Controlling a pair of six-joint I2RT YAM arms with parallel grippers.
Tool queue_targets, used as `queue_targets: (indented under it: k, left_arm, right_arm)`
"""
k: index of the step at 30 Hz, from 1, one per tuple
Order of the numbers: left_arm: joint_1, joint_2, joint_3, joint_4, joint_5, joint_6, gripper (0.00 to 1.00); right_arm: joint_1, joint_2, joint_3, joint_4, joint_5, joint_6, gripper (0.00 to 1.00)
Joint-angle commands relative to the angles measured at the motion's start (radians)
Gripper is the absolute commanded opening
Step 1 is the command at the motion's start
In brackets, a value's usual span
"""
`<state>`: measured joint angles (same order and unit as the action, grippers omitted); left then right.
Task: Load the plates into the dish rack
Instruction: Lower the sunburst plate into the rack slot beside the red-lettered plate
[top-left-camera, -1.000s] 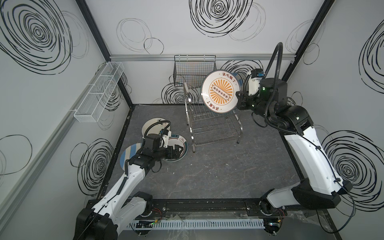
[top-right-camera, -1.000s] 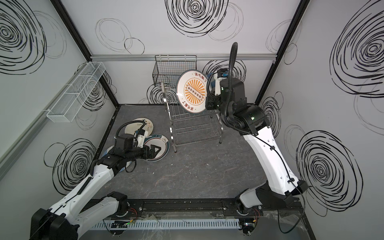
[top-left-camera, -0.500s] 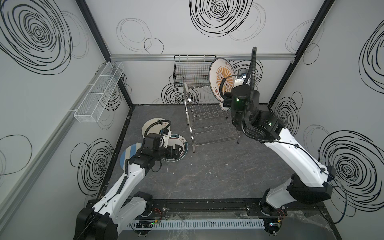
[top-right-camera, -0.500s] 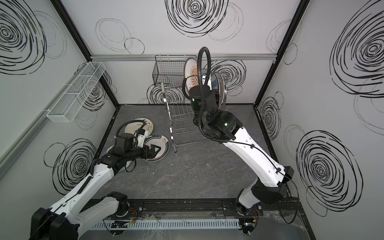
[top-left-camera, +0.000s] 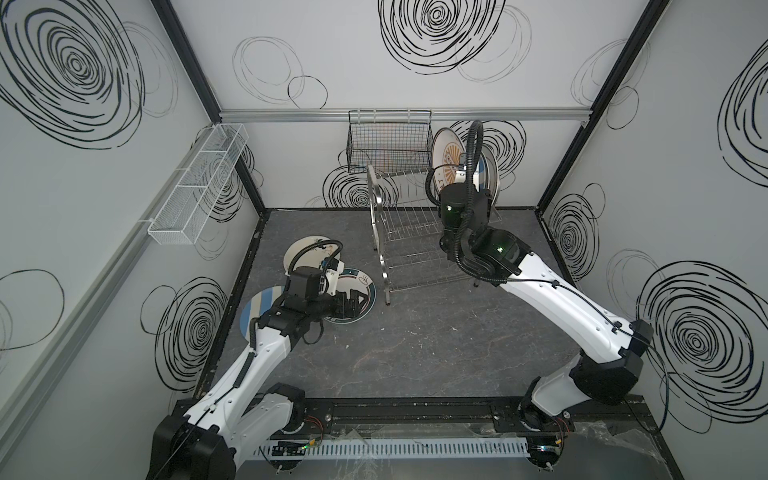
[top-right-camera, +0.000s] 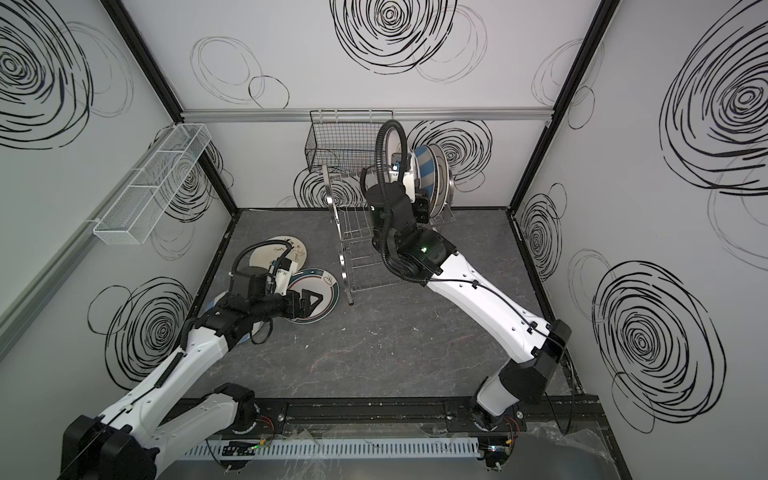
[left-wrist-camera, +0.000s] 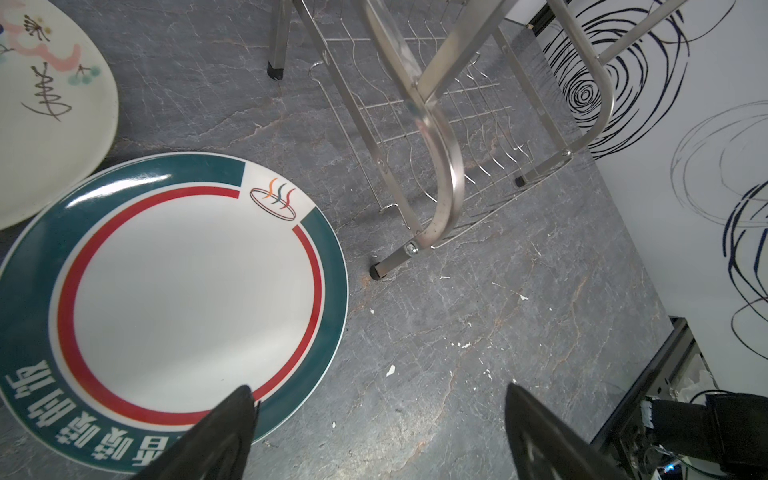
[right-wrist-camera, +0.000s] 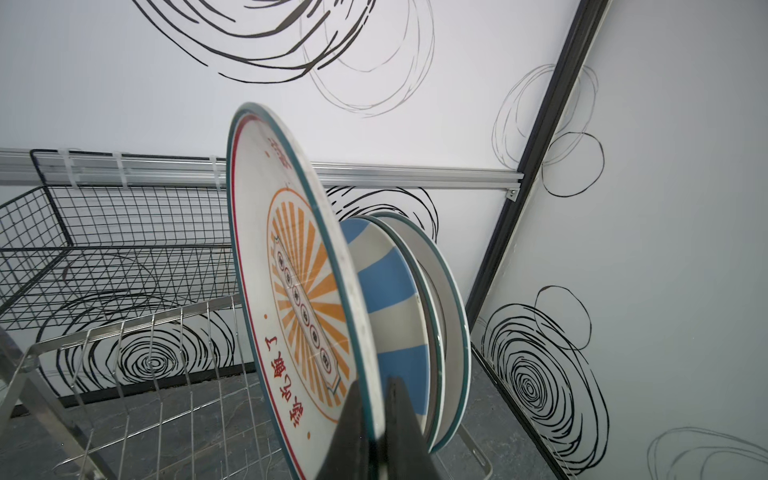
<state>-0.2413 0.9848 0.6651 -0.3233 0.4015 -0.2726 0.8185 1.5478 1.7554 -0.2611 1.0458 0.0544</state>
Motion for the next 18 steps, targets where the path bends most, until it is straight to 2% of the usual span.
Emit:
queue_targets:
  k: [1,10,18]
  left_arm:
    - [0.008,0.0,0.02,0.02,0.003,0.024,0.96]
    - [0.011,-0.001,0.025,0.004,-0.045,0.031,0.96]
    - [0.008,0.001,0.023,0.009,-0.037,0.027,0.96]
  right_arm:
    - [-0.016,-0.005,-0.003,0.064,-0.01,0.042,0.0]
    - [-0.024,0.023,-0.001,0.132,-0.041,0.02,0.0]
    - [-0.032,0.042,0.0,0.163,-0.047,0.005,0.0]
